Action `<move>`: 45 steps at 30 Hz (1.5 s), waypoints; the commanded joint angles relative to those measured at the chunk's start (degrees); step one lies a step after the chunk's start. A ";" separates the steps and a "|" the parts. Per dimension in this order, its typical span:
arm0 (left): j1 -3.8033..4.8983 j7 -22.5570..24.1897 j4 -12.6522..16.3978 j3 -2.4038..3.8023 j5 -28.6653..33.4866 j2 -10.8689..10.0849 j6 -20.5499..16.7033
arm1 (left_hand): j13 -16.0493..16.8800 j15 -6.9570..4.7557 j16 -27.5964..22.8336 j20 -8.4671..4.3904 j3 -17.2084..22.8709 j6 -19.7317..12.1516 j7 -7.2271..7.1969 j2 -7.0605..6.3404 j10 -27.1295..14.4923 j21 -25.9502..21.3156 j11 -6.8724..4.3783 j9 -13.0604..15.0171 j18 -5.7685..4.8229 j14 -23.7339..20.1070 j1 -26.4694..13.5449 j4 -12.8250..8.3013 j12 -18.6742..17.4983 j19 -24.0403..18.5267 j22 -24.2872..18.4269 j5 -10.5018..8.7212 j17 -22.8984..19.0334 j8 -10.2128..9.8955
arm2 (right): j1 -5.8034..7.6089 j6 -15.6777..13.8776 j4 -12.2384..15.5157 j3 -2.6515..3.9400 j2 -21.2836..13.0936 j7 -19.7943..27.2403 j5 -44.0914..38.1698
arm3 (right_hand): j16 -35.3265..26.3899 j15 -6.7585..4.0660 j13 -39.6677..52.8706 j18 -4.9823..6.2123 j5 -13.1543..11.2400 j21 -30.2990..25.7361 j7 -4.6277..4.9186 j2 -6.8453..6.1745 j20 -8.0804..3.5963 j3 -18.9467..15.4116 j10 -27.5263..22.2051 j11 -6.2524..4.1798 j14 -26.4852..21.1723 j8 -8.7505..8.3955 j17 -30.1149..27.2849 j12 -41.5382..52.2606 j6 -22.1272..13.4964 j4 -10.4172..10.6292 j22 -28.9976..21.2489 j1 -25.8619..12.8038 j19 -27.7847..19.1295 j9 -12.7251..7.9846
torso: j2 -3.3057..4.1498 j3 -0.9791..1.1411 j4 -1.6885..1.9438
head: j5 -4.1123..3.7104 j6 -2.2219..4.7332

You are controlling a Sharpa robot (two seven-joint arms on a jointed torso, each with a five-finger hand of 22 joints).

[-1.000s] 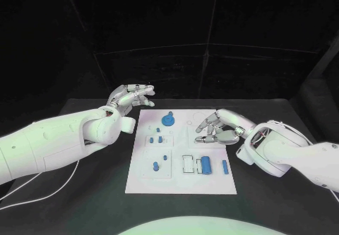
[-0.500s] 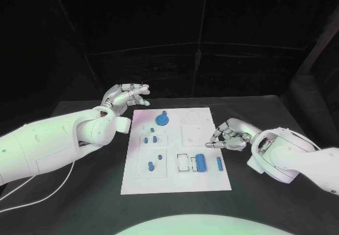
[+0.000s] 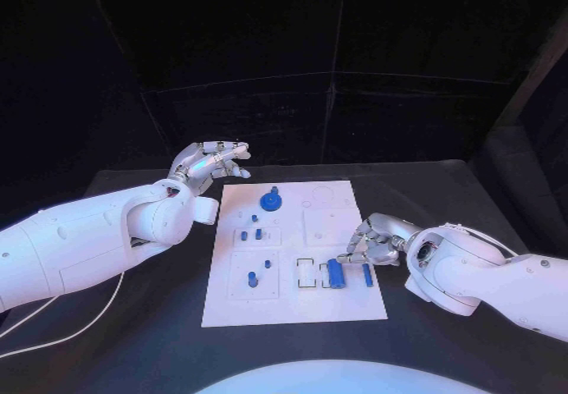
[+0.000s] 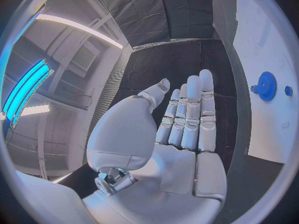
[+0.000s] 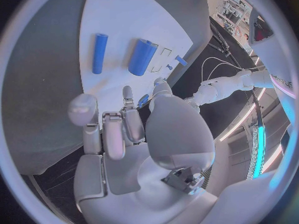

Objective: Assemble the parts on the task board

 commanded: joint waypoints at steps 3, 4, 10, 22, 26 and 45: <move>0.08 0.34 0.07 0.00 -0.41 -0.05 0.61 | 0.09 -0.11 0.18 0.21 0.07 -0.42 0.04 -0.11 -0.58 -0.37 0.00 0.09 0.27 -0.34 0.53 -0.43 0.24 -0.11 -0.09 0.11 -0.10 0.26 | -0.39 3.99 -0.34 -0.02 0.79 -3.44 -1.49 | 0.37 0.33 -0.05 -0.43 -0.40 0.28 0.02 -0.23 0.19 -0.11 -0.27 0.40 4.85 0.53 9.14 0.11 -0.59 0.75 0.04 -0.12 0.08 0.11 | 0.05 -0.03 -0.07 | 0.20 -0.18; 0.08 0.33 0.07 0.00 -0.41 -0.07 0.60 | 0.09 -0.11 0.18 0.21 0.07 -0.42 0.04 -0.11 -0.58 -0.37 0.00 0.09 0.27 -0.34 0.53 -0.43 0.24 -0.11 -0.09 0.11 -0.10 0.26 | -0.47 4.42 -0.36 -0.03 0.97 -3.72 -1.30 | 0.39 0.35 0.01 -0.43 -0.53 0.30 0.04 -0.27 0.21 -0.12 -0.27 0.42 4.85 0.58 9.18 0.13 -0.67 0.79 0.08 -0.07 0.08 0.11 | 0.07 -0.02 -0.09 | 0.28 -0.16; 0.08 0.32 0.11 0.00 -0.41 -0.11 0.60 | 0.09 -0.11 0.18 0.21 0.07 -0.42 0.04 -0.11 -0.58 -0.37 0.00 0.09 0.27 -0.34 0.53 -0.43 0.24 -0.11 -0.09 0.11 -0.10 0.26 | -0.71 5.94 -0.40 -0.05 1.61 -4.99 -0.88 | 0.40 0.39 0.31 -0.43 -0.84 0.29 0.05 -0.10 0.25 -0.12 -0.21 0.44 4.86 0.81 9.22 0.26 -0.78 0.98 0.09 -0.09 0.04 0.15 | 0.02 -0.04 -0.02 | 0.27 -0.32; 0.08 0.28 0.20 0.00 -0.41 -0.29 0.60 | 0.09 -0.12 0.21 0.21 0.04 -0.41 0.03 -0.10 -0.59 -0.37 0.00 0.10 0.27 -0.36 0.55 -0.45 0.32 -0.10 -0.10 0.11 -0.14 0.32 | -1.18 6.48 -0.69 -0.08 3.60 -5.53 -1.75 | 0.42 0.36 0.98 -0.45 -1.04 0.40 -0.08 0.43 0.29 -0.08 0.02 0.37 4.86 1.50 9.26 0.58 -0.52 1.05 0.35 -0.22 0.06 0.33 | 0.04 -0.04 -0.52 | 0.57 -0.29; 0.09 0.19 0.25 0.00 -0.41 -0.24 0.65 | 0.09 -0.12 0.24 0.21 0.01 -0.40 0.02 -0.08 -0.59 -0.37 -0.01 0.11 0.27 -0.37 0.57 -0.47 0.40 -0.10 -0.11 0.11 -0.18 0.38 | -1.36 7.65 -1.18 -0.07 4.26 -6.44 -2.35 | 0.37 0.33 1.12 -0.47 -0.88 0.48 -0.12 0.93 0.28 0.08 -0.01 0.32 4.83 1.89 9.15 0.57 -0.57 0.79 0.54 0.44 0.06 0.39 | 0.04 -0.06 -0.46 | 0.52 -0.25; 0.09 0.13 0.36 0.00 -0.41 -0.48 0.60 | 0.08 -0.13 0.25 0.20 0.03 -0.41 0.01 -0.07 -0.61 -0.37 -0.03 0.11 0.27 -0.38 0.64 -0.52 0.43 -0.10 -0.11 0.11 -0.20 0.40 | -1.94 8.34 -2.14 -0.07 5.58 -7.84 -10.07 | 0.38 0.32 2.17 -0.54 4.05 0.71 0.05 3.43 0.27 1.29 -0.07 0.37 4.83 3.62 9.26 0.37 -1.38 -5.17 1.14 9.74 -0.09 0.34 | 0.02 -0.04 -0.56 | 0.82 -0.33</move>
